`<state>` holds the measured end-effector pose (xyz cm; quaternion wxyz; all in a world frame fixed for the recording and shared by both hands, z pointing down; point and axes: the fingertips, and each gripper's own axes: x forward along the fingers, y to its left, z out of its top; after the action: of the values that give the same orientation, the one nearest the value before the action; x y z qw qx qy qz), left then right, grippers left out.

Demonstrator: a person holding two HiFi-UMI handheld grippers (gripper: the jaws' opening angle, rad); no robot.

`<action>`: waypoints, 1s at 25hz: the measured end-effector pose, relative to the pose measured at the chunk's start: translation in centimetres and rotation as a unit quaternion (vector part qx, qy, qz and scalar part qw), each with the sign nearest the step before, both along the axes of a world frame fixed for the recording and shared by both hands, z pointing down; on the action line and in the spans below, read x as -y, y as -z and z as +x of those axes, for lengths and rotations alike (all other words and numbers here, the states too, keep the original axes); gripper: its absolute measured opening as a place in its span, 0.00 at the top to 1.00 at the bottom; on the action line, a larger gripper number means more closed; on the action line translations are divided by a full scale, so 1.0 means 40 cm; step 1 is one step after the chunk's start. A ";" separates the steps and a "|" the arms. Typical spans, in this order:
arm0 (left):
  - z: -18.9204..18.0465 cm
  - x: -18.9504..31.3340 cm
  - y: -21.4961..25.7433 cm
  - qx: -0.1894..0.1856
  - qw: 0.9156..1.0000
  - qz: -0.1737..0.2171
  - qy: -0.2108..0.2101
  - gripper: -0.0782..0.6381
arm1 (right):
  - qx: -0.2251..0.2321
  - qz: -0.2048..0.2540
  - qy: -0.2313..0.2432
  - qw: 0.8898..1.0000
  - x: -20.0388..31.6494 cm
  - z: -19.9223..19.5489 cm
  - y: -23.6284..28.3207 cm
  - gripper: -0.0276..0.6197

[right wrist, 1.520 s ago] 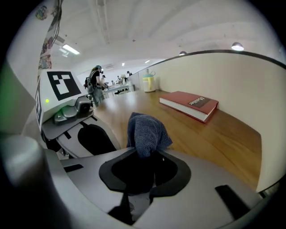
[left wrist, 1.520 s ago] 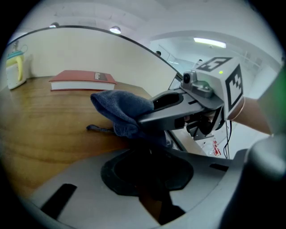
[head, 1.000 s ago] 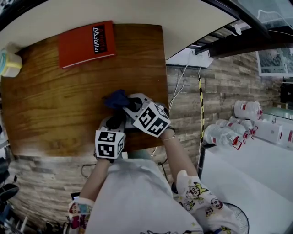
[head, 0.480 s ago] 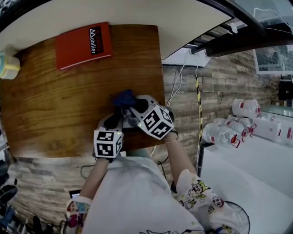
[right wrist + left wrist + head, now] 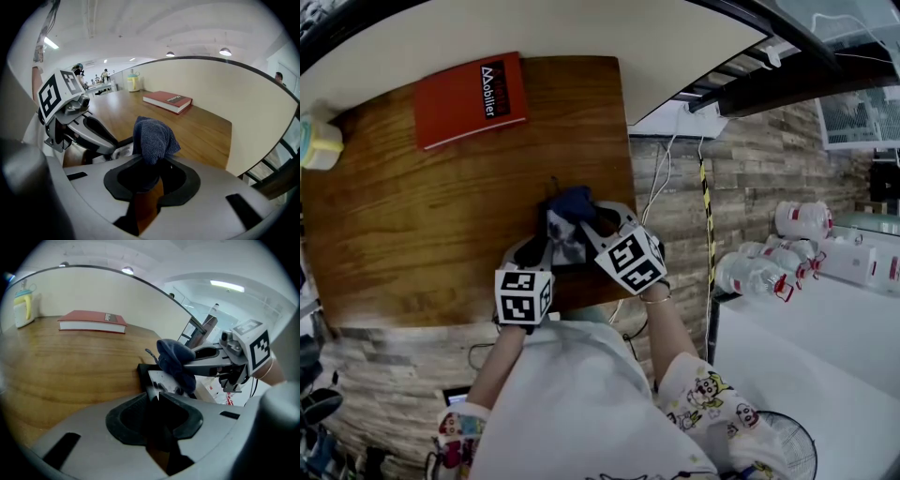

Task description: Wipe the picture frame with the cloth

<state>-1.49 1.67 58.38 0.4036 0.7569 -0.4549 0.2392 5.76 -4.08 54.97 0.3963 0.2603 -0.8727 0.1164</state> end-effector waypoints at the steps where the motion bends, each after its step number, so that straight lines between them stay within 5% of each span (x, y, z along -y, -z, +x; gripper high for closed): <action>1: 0.000 0.000 0.000 0.000 1.000 0.000 0.000 0.79 | 0.000 -0.002 -0.010 1.000 0.001 0.012 0.003 0.85; 9: 0.001 -0.002 0.000 0.002 1.000 0.003 0.001 0.79 | -0.016 -0.024 -0.076 0.997 -0.003 0.116 -0.018 0.85; 16: -0.001 0.001 -0.001 0.004 1.000 0.002 0.000 0.79 | -0.021 -0.031 -0.081 0.996 -0.023 0.146 -0.017 0.85; 25: 0.000 0.000 0.001 0.006 1.000 0.003 0.000 0.79 | 0.085 -0.044 -0.081 0.992 -0.085 0.037 0.081 0.85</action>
<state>-1.48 1.65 58.33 0.3986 0.7567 -0.4584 0.2417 7.23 -0.67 51.73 0.3213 0.3014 -0.8732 0.2083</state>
